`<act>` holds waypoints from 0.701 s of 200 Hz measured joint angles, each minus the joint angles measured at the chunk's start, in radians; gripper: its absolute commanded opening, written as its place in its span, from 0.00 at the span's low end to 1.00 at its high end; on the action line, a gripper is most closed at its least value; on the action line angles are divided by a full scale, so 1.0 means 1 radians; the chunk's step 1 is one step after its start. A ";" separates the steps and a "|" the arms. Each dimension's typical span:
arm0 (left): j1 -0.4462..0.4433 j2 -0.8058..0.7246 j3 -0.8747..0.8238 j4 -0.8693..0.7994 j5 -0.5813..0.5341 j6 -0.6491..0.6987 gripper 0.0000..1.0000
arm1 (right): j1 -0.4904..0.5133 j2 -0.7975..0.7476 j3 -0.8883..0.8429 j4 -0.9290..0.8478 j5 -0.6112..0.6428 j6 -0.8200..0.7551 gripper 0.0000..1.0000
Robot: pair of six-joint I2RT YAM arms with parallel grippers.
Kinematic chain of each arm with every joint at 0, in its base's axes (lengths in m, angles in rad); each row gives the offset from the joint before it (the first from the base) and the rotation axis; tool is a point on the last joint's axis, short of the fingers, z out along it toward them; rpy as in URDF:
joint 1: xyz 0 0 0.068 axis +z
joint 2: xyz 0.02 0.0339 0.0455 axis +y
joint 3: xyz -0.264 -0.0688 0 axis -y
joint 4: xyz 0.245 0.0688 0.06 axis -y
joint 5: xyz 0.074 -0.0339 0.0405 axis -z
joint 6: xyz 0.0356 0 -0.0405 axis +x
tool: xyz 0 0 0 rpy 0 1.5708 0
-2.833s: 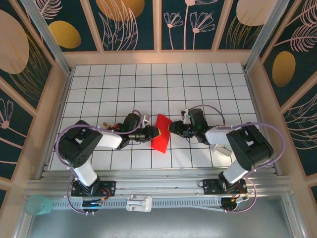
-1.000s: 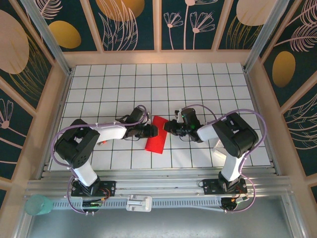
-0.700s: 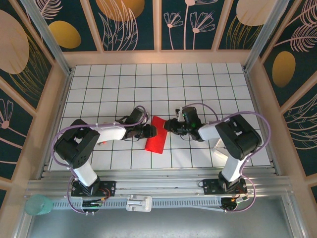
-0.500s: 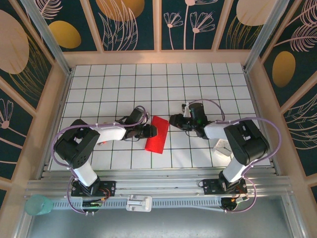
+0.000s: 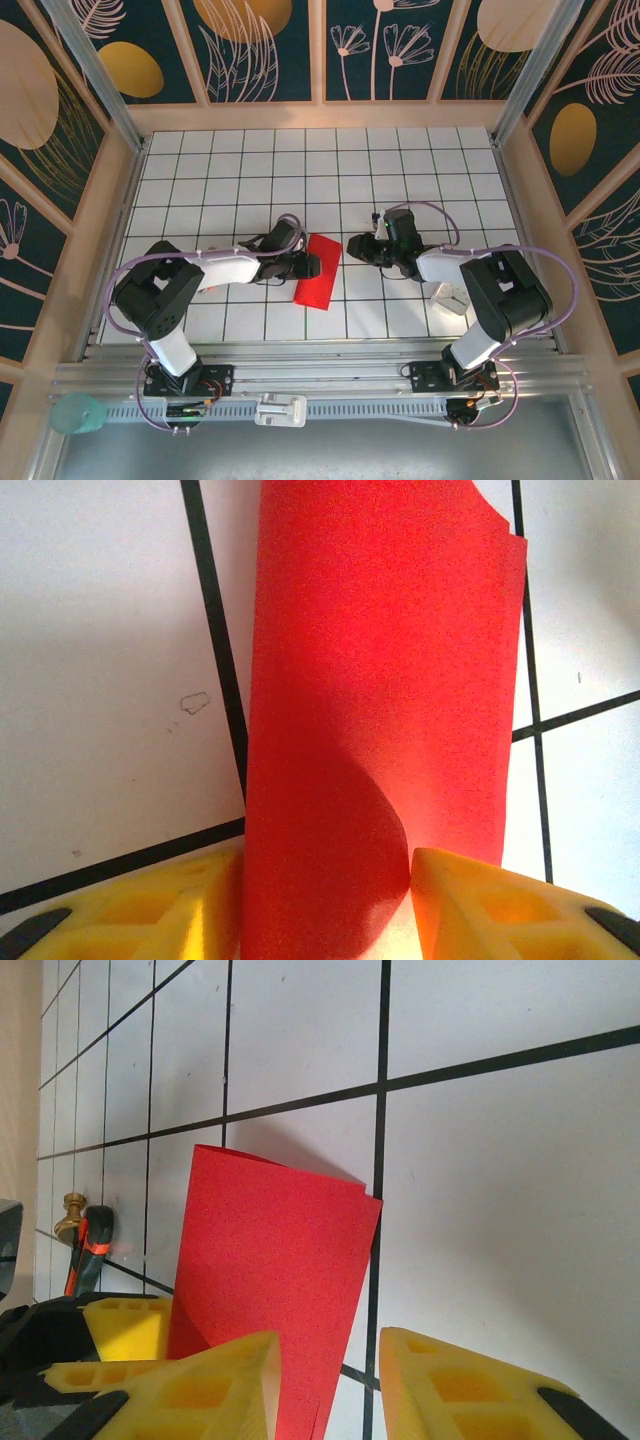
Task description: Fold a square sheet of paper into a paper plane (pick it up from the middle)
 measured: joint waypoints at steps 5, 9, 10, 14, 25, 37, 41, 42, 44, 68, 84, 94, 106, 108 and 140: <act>-0.002 0.001 0.003 -0.005 -0.005 0.002 0.50 | 0.000 -0.001 -0.002 -0.002 0.000 0.000 0.32; -0.004 0.002 0.006 -0.010 -0.009 0.005 0.50 | 0.000 -0.003 -0.004 -0.004 0.002 0.000 0.32; -0.005 0.002 0.006 -0.010 -0.009 0.006 0.50 | 0.000 -0.003 -0.004 -0.004 0.002 0.000 0.32; -0.006 0.003 0.009 -0.013 -0.013 0.008 0.50 | 0.000 -0.006 -0.006 -0.007 0.004 0.000 0.32; -0.010 0.004 0.011 -0.018 -0.019 0.016 0.51 | 0.000 -0.015 -0.011 -0.017 0.009 0.000 0.32; -0.012 0.006 0.015 -0.023 -0.021 0.024 0.52 | 0.000 -0.021 -0.014 -0.022 0.014 0.001 0.32; -0.012 0.007 0.017 -0.026 -0.021 0.027 0.52 | 0.000 -0.022 -0.014 -0.023 0.015 0.001 0.32; -0.012 0.008 0.018 -0.026 -0.021 0.027 0.52 | 0.000 -0.023 -0.014 -0.023 0.015 0.001 0.32; -0.012 0.008 0.018 -0.027 -0.021 0.028 0.52 | 0.000 -0.023 -0.014 -0.024 0.015 0.001 0.32; -0.013 0.015 0.030 -0.042 -0.021 0.039 0.52 | 0.001 -0.024 -0.014 -0.027 0.018 0.004 0.30; -0.013 0.016 0.032 -0.045 -0.021 0.040 0.52 | 0.001 -0.024 -0.014 -0.026 0.018 0.008 0.28; -0.014 0.017 0.035 -0.048 -0.022 0.040 0.53 | 0.002 -0.024 -0.014 -0.027 0.019 0.009 0.28; -0.015 0.017 0.035 -0.048 -0.024 0.042 0.53 | 0.003 -0.024 -0.014 -0.026 0.019 0.011 0.27; -0.016 0.017 0.035 -0.048 -0.024 0.042 0.53 | 0.004 -0.024 -0.014 -0.026 0.018 0.012 0.27; -0.017 0.019 0.037 -0.051 -0.028 0.042 0.53 | 0.009 -0.024 -0.014 -0.026 0.019 0.020 0.26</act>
